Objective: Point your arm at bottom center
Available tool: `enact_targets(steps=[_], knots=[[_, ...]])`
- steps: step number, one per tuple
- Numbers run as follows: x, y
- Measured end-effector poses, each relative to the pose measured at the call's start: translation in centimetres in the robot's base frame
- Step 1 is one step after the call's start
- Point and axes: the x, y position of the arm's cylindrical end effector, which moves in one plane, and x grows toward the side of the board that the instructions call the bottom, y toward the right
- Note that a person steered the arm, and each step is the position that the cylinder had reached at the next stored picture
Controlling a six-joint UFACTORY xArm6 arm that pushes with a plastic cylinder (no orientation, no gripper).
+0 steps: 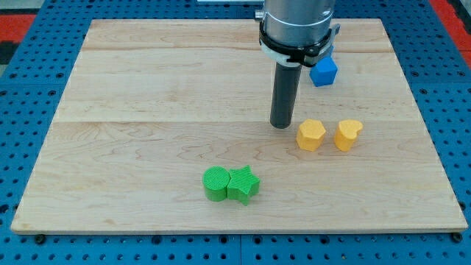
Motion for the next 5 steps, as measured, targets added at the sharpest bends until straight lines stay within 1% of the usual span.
enact_targets(steps=[5], knots=[[-0.9, 3.6]])
